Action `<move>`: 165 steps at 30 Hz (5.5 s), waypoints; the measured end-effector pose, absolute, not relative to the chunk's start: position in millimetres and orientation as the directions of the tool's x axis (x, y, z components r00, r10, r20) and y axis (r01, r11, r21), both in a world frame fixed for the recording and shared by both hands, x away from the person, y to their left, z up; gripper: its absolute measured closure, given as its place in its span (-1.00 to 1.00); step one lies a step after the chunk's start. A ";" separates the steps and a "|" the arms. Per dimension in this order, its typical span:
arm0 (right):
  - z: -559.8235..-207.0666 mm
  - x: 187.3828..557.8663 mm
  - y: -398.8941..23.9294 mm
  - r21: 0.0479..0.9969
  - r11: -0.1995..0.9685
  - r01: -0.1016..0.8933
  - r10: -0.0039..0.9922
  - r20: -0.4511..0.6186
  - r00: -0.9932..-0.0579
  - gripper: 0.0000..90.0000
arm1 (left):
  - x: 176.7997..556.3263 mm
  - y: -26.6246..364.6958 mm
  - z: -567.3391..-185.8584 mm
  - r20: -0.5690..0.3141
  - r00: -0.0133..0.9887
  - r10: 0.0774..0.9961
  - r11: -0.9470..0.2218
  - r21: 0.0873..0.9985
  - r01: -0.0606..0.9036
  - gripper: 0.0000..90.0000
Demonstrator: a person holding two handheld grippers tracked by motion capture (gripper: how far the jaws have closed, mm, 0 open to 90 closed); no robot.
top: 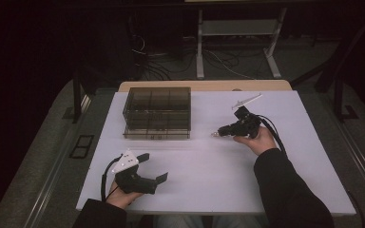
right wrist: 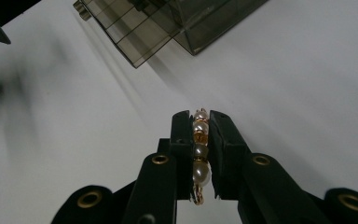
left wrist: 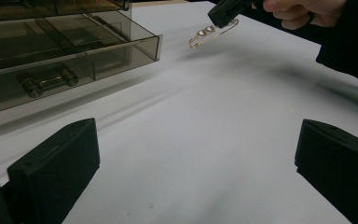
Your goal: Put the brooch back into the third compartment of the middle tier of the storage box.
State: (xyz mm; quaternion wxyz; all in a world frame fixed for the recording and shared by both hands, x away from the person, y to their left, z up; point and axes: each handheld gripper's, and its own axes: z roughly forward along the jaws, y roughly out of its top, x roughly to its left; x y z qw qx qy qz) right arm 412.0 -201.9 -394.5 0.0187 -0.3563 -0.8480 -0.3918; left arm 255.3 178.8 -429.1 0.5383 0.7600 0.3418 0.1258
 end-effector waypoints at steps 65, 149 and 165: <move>-318.3 417.7 -163.5 0.728 0.441 0.525 0.525 0.265 -0.809 0.77 | 255.4 179.7 -428.9 -0.171 0.735 0.656 -0.191 0.905 0.381 -1.00; -363.3 449.7 -64.3 0.699 0.509 0.503 0.479 0.256 -0.840 0.77 | 254.8 180.9 -428.4 -0.175 0.742 0.647 -0.190 0.906 0.378 -1.00; -371.5 451.4 -58.9 0.688 0.521 0.505 0.478 0.255 -0.841 0.77 | 254.9 180.9 -428.5 -0.177 0.744 0.645 -0.189 0.906 0.379 -1.00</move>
